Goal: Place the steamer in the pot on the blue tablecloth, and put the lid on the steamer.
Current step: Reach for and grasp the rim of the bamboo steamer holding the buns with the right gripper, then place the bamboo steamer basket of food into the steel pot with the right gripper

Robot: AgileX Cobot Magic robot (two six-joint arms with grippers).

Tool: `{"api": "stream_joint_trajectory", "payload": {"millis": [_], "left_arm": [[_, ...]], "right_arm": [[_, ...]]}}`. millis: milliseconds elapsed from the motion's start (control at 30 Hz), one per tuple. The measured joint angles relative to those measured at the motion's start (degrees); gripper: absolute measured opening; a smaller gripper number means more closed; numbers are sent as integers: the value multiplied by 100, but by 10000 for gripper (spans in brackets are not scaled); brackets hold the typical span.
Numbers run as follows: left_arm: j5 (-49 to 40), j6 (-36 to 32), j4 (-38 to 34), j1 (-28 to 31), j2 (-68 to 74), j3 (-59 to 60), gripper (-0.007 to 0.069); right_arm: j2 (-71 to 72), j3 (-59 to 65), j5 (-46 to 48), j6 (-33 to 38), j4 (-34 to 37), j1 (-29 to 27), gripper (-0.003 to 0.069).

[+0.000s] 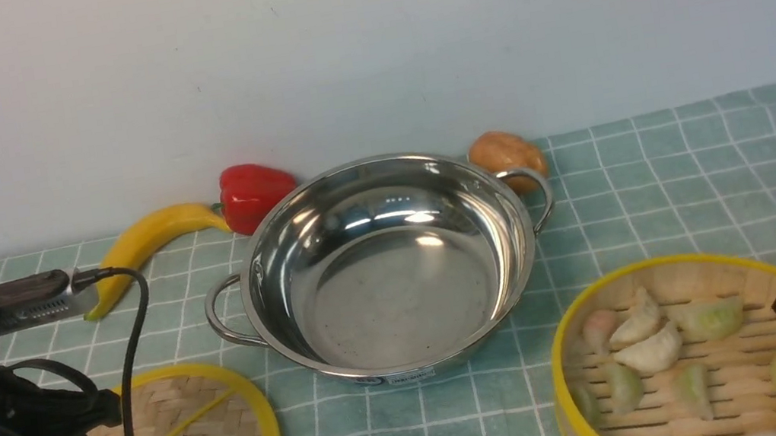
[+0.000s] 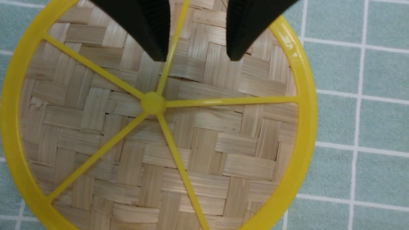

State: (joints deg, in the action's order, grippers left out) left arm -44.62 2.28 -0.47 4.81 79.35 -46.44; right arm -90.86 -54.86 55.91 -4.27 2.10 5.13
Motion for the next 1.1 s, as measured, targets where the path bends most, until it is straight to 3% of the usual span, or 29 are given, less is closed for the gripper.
{"api": "stream_joint_trajectory", "payload": {"millis": [200,300,500,700,867,1100], "left_arm": [[0,-170,-17,0,0,0,243],[0,-196,-31,0,0,0,243],[0,-228,-43,0,74,0,243],[1,-228,-43,0,100,0,243],[7,-228,-43,0,100,0,243],[107,-228,-43,0,100,0,243]], "right_arm": [[399,-1349,1061,12,75,137,57],[125,-2439,1357,19,189,566,57],[-1648,-4925,1550,-180,335,1490,57],[-3449,-6971,1503,-304,337,1958,57],[-4372,-7713,1503,-314,338,2104,57],[-4934,-7832,1551,-314,131,2106,57]]}}
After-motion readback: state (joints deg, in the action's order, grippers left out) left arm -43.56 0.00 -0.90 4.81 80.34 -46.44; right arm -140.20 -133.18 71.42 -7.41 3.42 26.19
